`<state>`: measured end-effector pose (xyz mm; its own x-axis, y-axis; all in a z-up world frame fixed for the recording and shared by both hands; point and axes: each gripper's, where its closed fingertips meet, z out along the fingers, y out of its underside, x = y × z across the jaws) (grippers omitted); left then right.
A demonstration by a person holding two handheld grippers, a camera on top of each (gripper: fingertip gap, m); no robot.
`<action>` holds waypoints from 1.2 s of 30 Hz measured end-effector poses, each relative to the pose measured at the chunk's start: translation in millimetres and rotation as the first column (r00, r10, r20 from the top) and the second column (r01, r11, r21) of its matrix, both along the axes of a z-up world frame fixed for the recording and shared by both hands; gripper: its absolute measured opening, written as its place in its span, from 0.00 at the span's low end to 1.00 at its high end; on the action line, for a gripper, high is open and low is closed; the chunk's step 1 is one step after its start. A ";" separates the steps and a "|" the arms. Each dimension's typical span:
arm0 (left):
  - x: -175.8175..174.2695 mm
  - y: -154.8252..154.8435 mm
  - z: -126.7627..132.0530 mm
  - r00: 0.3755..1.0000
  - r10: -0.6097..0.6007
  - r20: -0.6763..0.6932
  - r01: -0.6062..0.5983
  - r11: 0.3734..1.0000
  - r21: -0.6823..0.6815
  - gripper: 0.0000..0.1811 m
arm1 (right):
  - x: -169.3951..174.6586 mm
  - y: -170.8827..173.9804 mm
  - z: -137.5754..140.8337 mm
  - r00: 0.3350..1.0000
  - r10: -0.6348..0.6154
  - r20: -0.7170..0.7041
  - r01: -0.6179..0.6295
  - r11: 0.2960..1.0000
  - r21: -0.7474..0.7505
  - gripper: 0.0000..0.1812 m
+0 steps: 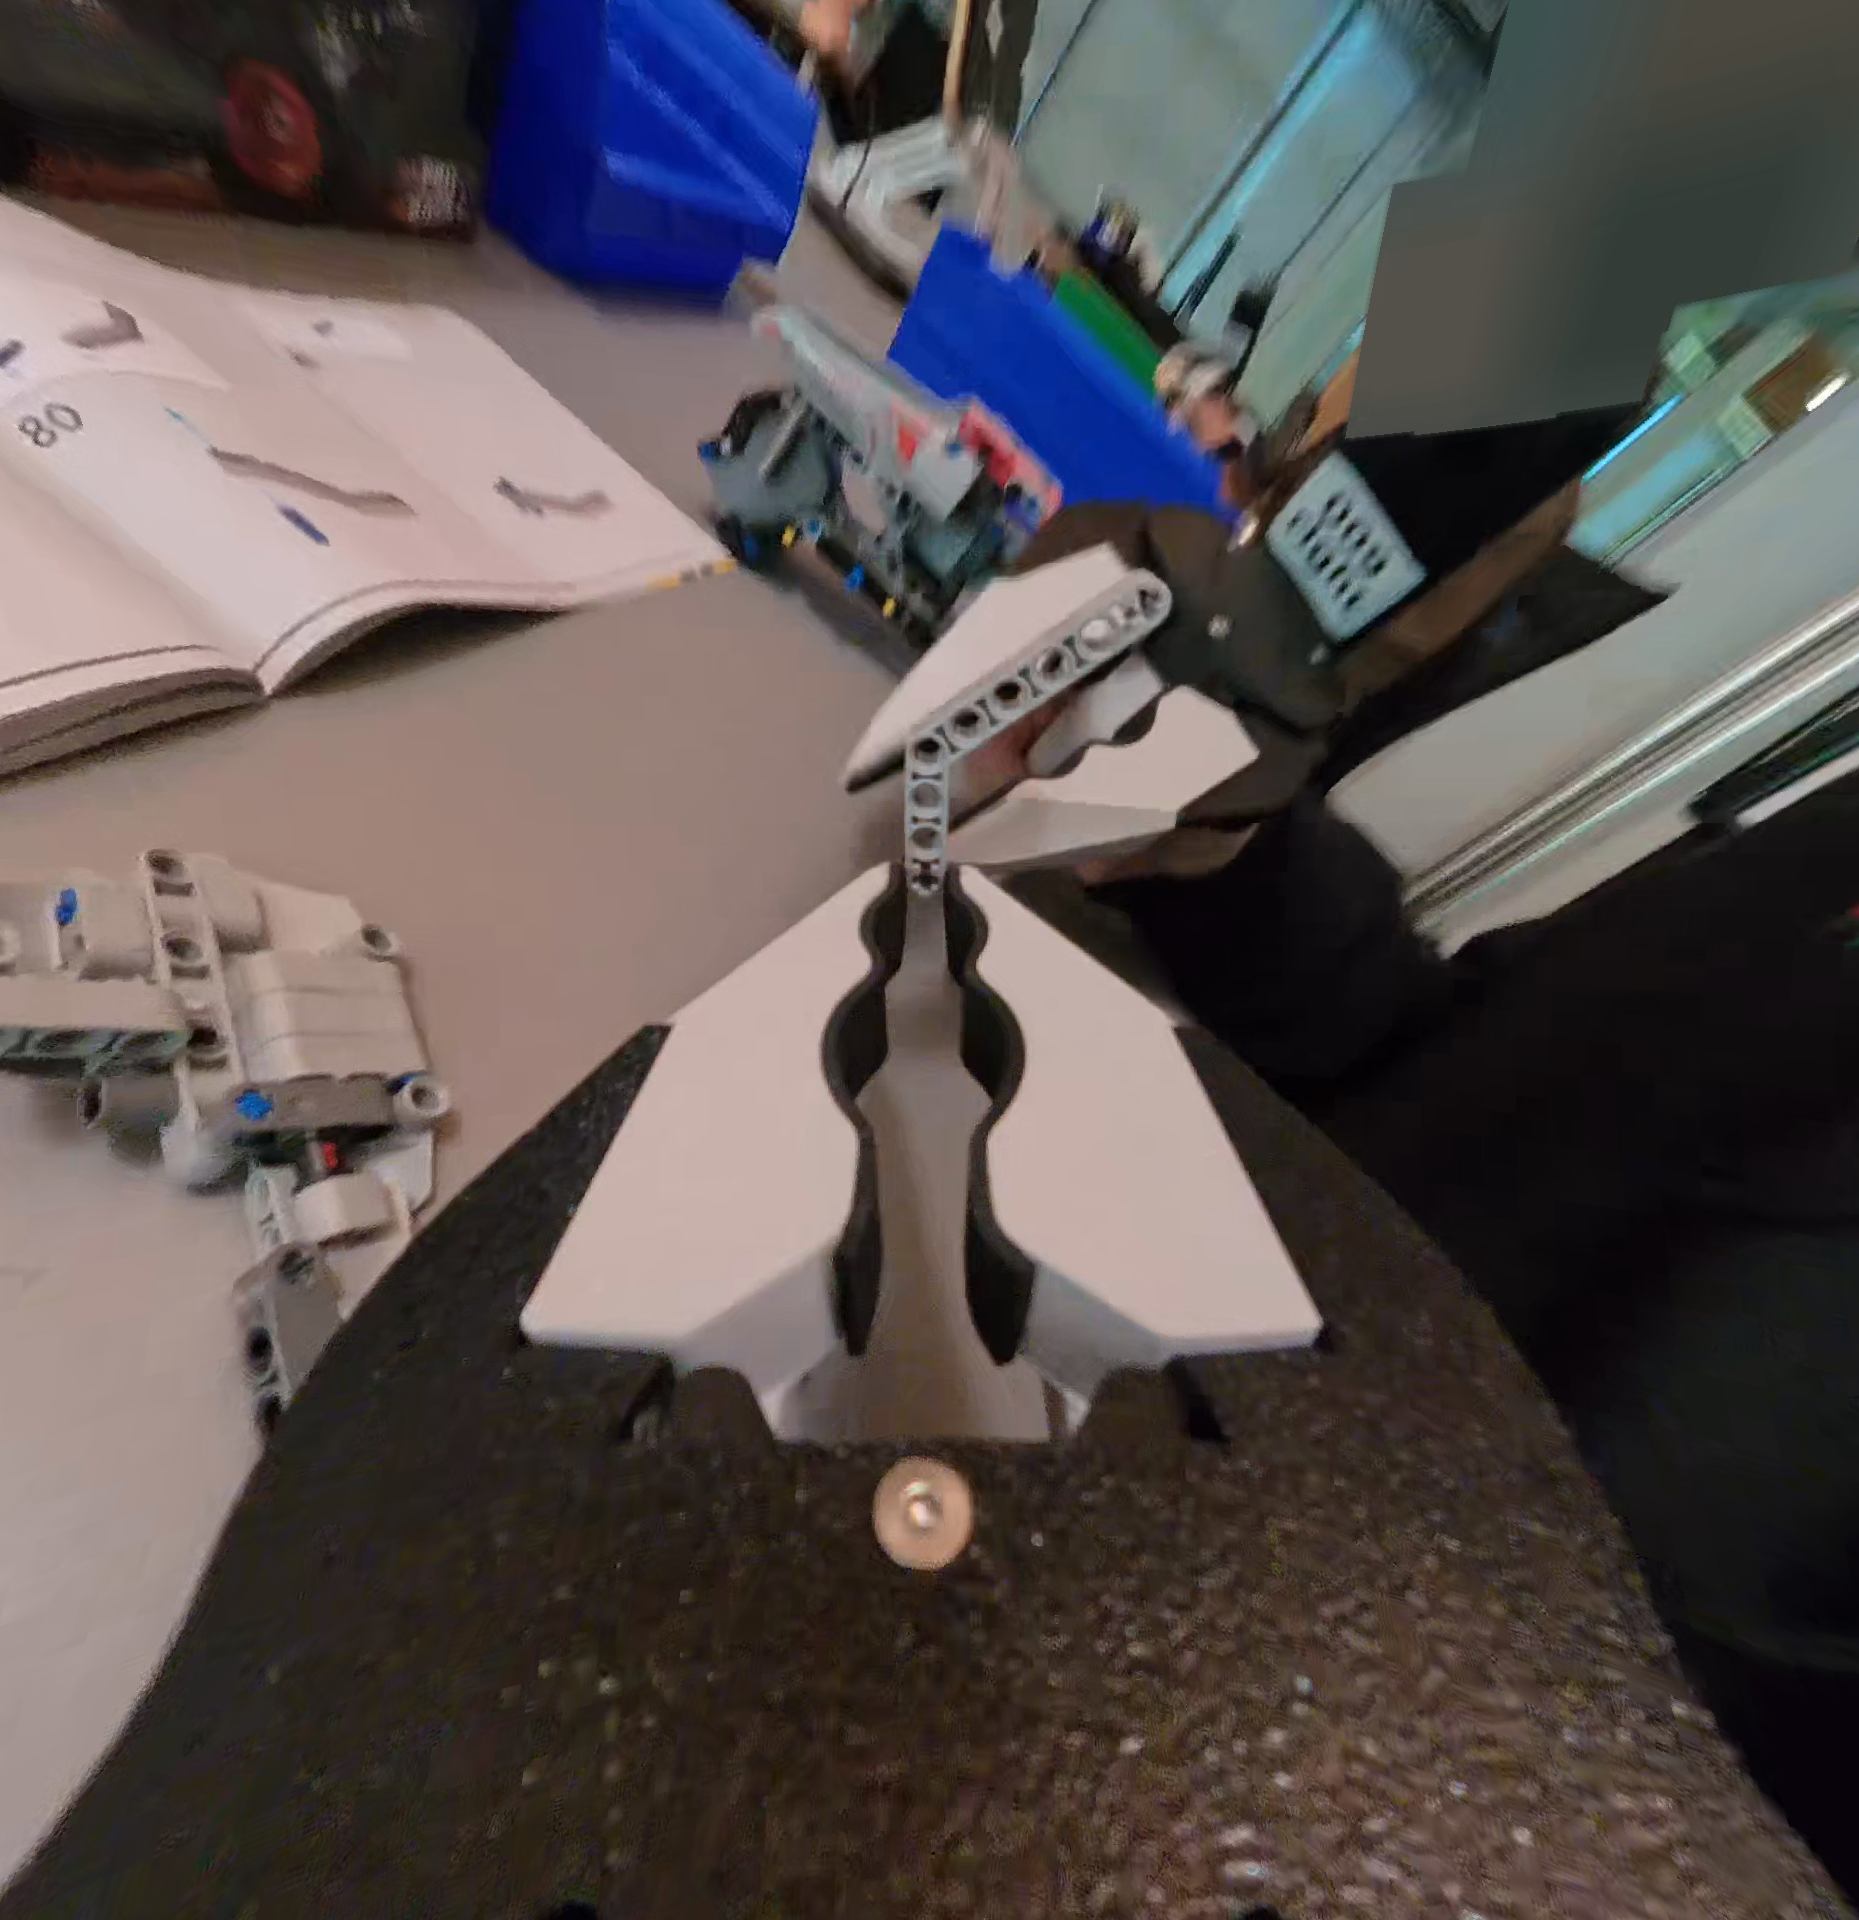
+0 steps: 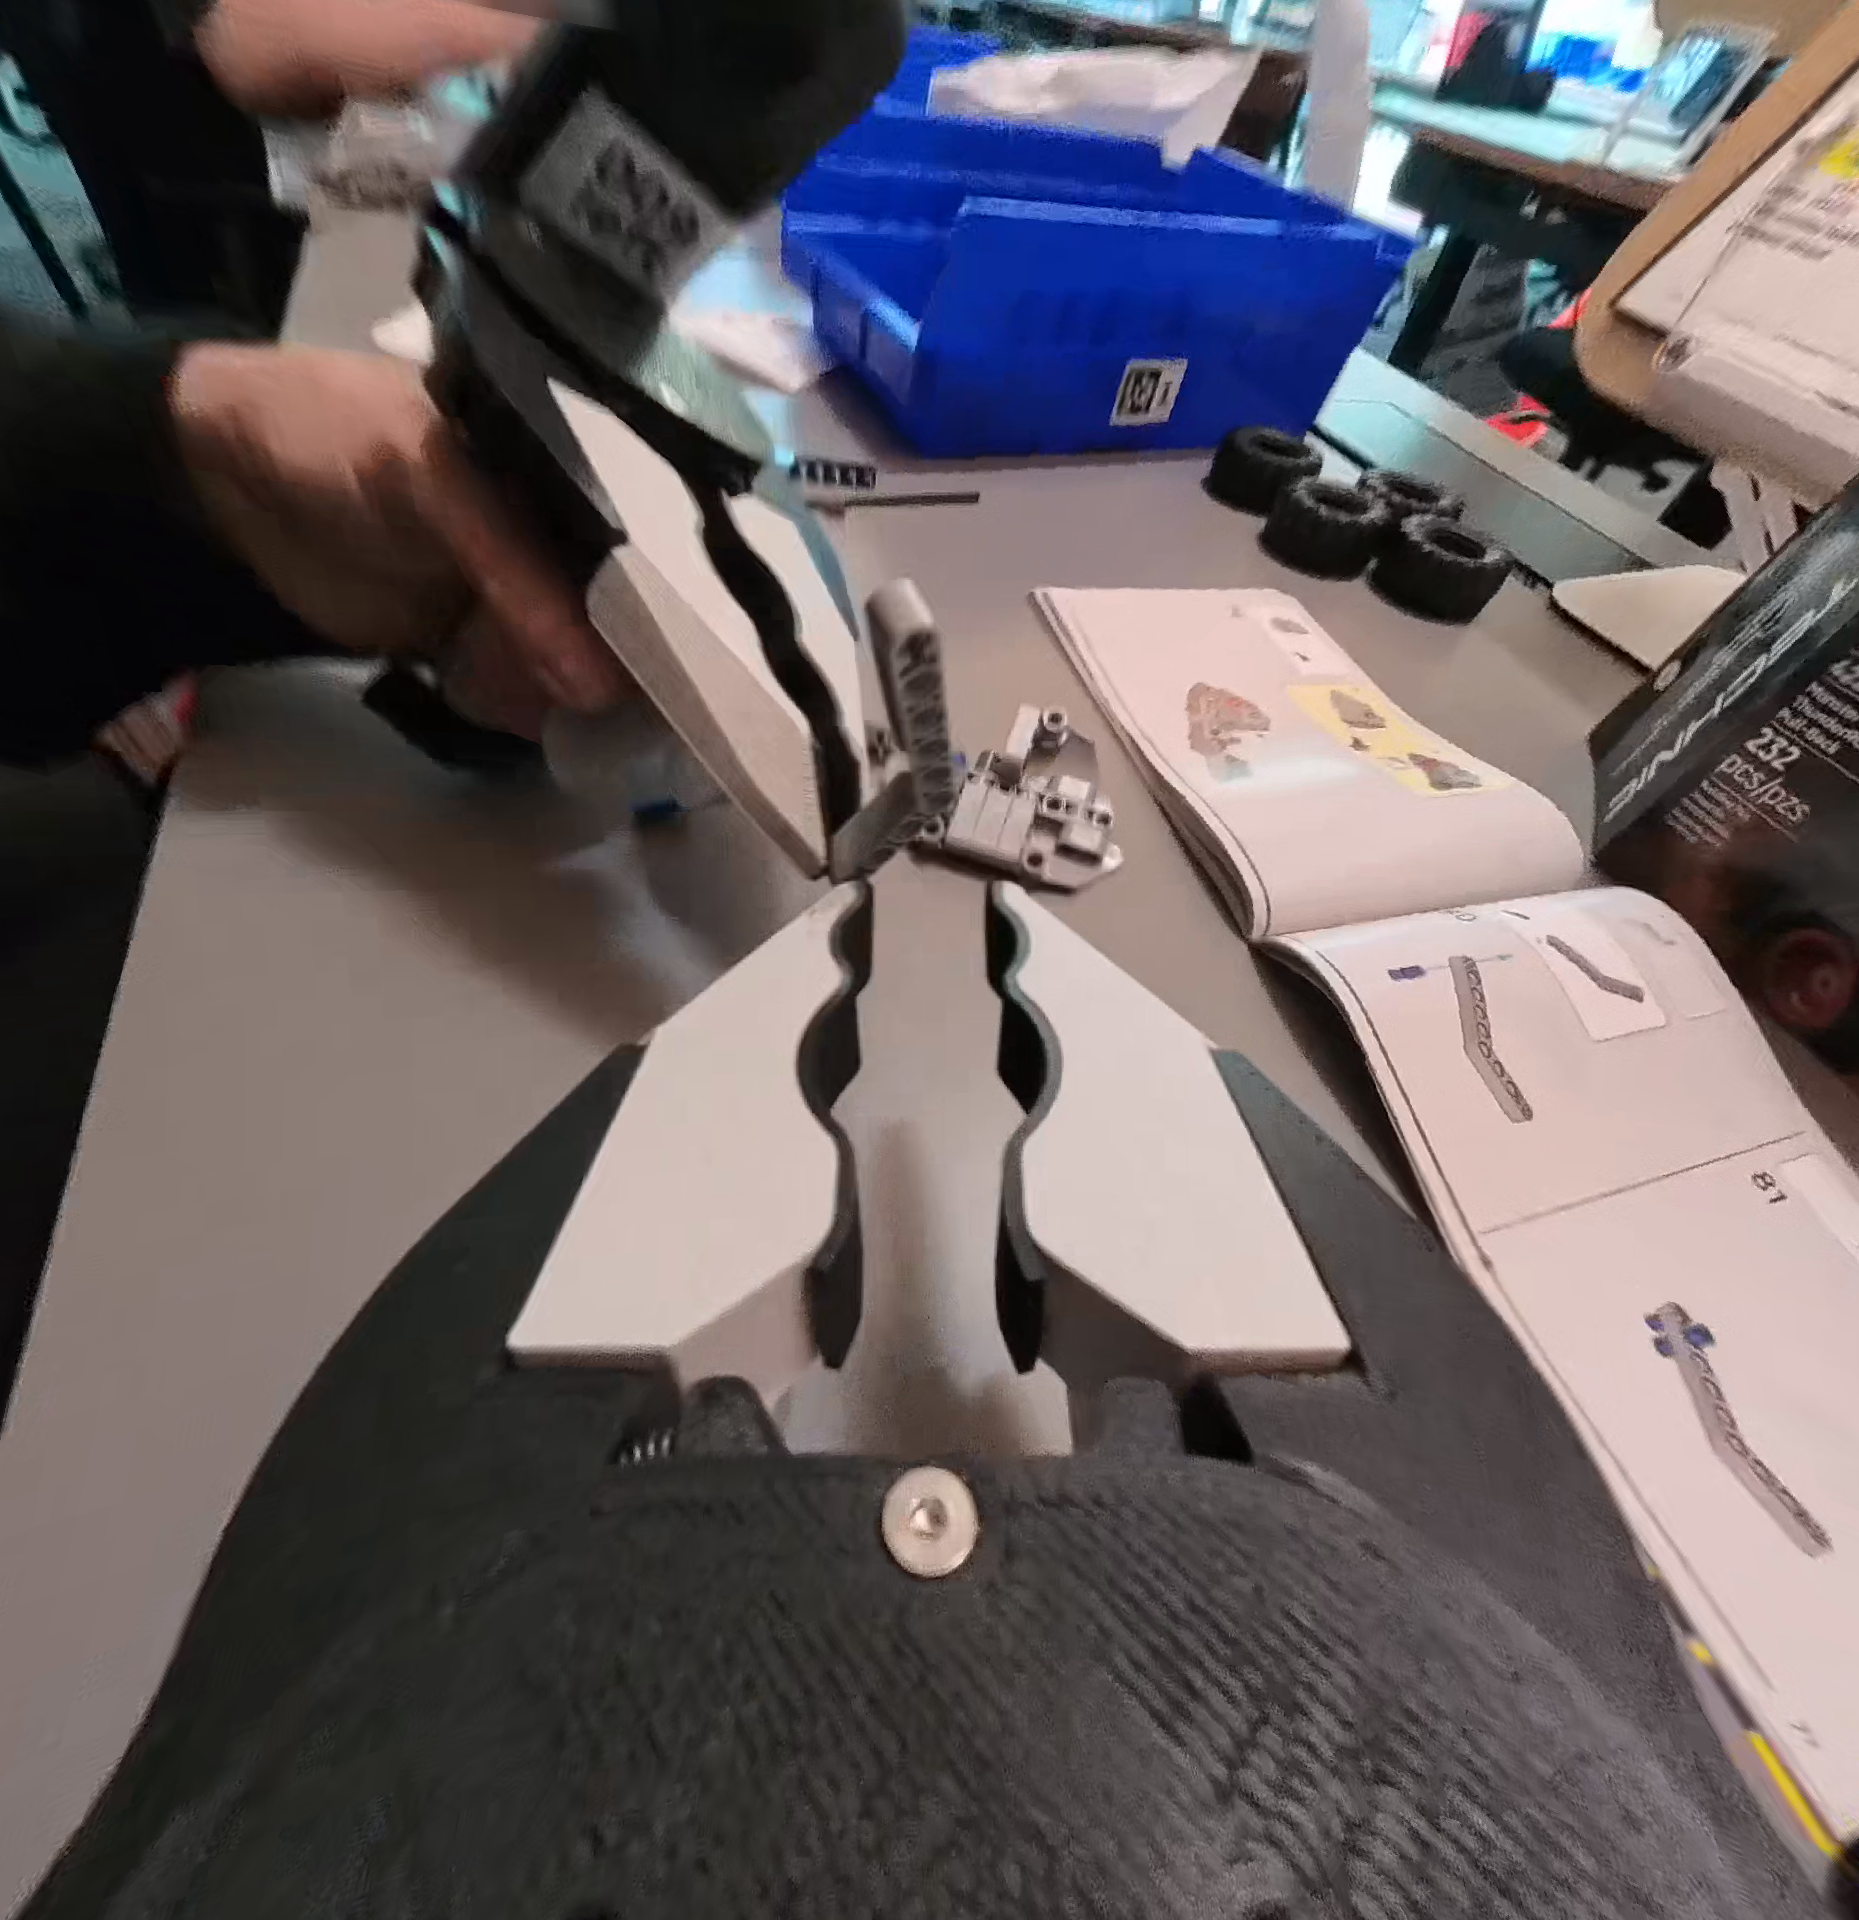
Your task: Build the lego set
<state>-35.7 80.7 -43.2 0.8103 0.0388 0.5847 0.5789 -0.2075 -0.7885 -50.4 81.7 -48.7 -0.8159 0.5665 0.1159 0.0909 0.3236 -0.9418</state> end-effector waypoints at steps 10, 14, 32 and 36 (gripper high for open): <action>2.9 -1.7 17.2 0.999 -0.018 0.027 0.014 0.990 0.140 0.02 | 5.0 -3.8 34.9 0.998 0.055 0.035 -0.042 0.954 -0.298 0.24; 15.2 7.2 17.8 0.998 -0.067 -0.001 0.067 0.988 0.139 0.02 | 9.0 -17.2 40.8 0.997 0.080 -0.015 -0.081 0.948 -0.309 0.05; -17.3 -10.4 4.7 0.821 0.049 -0.569 -0.167 0.973 -0.157 0.12 | -20.2 6.6 -1.4 0.966 -0.212 -0.148 0.247 0.924 0.291 0.04; -12.8 -8.9 4.0 0.781 0.006 -0.625 -0.149 0.973 -0.176 0.11 | -22.3 12.4 -3.7 0.956 -0.240 -0.168 0.285 0.895 0.343 0.04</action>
